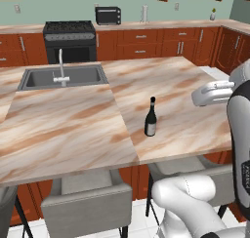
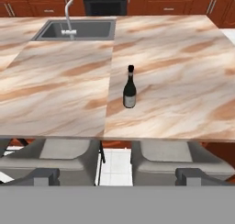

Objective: Get the candle and the wine from the cabinet and move them to the dining counter.

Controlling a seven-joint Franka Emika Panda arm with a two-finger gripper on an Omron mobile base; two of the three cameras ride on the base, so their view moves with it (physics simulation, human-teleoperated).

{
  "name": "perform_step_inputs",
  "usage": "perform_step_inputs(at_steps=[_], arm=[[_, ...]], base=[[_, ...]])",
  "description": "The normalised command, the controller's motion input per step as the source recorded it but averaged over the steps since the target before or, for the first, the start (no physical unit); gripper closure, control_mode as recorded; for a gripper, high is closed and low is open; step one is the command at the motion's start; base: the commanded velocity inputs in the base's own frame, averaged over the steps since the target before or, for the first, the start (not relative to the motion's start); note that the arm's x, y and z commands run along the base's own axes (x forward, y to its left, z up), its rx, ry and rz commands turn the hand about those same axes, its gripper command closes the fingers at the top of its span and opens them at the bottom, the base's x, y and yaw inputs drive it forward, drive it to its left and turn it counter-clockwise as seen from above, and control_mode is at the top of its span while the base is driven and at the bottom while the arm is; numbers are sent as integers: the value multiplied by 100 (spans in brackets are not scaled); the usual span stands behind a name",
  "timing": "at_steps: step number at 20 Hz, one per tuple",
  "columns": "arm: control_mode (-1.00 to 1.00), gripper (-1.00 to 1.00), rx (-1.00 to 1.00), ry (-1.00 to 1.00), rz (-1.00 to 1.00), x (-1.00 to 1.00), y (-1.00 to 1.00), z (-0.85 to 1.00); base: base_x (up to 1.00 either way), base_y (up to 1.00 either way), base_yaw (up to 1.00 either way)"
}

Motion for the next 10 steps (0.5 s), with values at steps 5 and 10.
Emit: perform_step_inputs(at_steps=[5,10], arm=[[100,-100,0,0,0,0,0,0],[100,-100,0,0,0,0,0,0]], base=[[-9,-10,0],[-37,-74,-6]])
